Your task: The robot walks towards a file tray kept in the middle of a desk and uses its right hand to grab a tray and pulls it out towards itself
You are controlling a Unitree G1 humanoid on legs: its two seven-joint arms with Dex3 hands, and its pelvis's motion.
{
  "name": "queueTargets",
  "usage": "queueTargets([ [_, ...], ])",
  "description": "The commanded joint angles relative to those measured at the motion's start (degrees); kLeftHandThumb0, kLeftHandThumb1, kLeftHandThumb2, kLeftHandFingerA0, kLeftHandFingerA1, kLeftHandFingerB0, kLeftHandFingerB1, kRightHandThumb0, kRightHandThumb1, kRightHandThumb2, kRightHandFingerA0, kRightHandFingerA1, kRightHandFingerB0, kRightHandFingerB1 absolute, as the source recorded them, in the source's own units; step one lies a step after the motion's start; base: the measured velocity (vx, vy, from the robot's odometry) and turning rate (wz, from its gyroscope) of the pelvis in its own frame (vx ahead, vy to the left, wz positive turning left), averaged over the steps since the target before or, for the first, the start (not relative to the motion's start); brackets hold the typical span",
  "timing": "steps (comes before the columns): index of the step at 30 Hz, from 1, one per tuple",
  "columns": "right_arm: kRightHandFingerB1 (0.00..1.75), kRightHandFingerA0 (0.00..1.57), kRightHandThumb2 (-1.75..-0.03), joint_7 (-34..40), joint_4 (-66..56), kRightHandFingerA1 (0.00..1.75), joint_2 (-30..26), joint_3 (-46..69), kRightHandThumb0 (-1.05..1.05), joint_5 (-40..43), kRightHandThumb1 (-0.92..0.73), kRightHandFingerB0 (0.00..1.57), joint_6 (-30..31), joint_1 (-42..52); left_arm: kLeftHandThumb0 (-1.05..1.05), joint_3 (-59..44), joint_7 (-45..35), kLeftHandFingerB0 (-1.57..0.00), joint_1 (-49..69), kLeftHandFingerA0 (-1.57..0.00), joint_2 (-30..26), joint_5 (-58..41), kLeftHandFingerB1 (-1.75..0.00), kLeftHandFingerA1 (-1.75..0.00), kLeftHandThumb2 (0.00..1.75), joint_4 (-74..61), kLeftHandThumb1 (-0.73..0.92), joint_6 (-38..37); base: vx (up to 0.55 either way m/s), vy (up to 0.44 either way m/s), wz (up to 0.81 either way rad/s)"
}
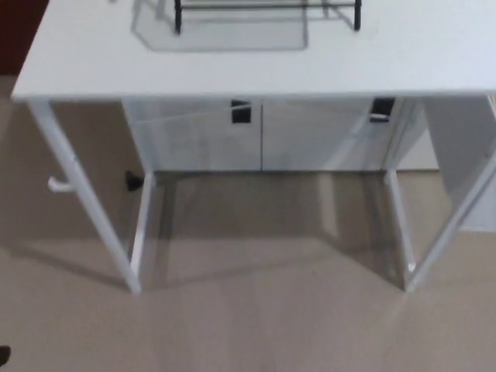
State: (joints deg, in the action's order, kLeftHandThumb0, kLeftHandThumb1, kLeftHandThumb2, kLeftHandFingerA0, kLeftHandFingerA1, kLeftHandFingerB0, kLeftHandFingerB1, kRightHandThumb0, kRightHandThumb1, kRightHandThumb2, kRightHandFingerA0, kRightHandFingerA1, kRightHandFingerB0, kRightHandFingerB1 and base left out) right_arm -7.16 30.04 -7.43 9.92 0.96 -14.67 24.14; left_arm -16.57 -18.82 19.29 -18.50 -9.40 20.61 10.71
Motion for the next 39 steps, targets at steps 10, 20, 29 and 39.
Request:
queueTargets([
  [10, 0.49, 0.53, -0.6, 0.7, 0.7, 0.61, 0.0, -0.4, -0.54, -0.2, -0.7, 0.43, -3.4, 1.0, -0.19, 1.3, -0.9, -0.32, 1.2, -0.46, -1.8, 0.9, -0.37, -0.48, 0.59, -1.0, 0.67, -1.5, 0.46, 0.056, -0.08],
  [20, 0.48, 0.54, -0.6, 0.8, 1.7, 0.59, -0.2, -0.4, -0.52, -0.3, -0.7, 0.43, -4.0, 1.2, -0.22, 7.9, -6.3, -0.29, 3.5, -0.43, -5.6, 1.6, -0.35, -0.47, 0.58, -5.3, 0.63, 5.6, 0.32, -0.17, 0.22],
  [29, 0.48, 0.52, -0.6, 1.2, -1.1, 0.6, 0.4, -0.5, -0.53, -0.2, -0.7, 0.42, -2.5, 2.6, -0.2, 13.7, -11.4, -0.09, 5.8, -0.32, -9.2, 0.2, -0.47, -0.58, 0.91, -13.0, 0.47, 15.4, 0.12, 0.084, -0.11],
  [39, 0.49, 0.53, -0.6, 1.4, -2.1, 0.62, 0.9, -0.6, -0.52, -0.2, -0.7, 0.42, -2.5, 3.8, -0.21, 14.6, -12.7, -0.06, 5.8, -0.3, -10.5, -0.5, -0.46, -0.58, 0.91, -14.2, 0.47, 19.0, 0.09, 0.205, -0.01],
])
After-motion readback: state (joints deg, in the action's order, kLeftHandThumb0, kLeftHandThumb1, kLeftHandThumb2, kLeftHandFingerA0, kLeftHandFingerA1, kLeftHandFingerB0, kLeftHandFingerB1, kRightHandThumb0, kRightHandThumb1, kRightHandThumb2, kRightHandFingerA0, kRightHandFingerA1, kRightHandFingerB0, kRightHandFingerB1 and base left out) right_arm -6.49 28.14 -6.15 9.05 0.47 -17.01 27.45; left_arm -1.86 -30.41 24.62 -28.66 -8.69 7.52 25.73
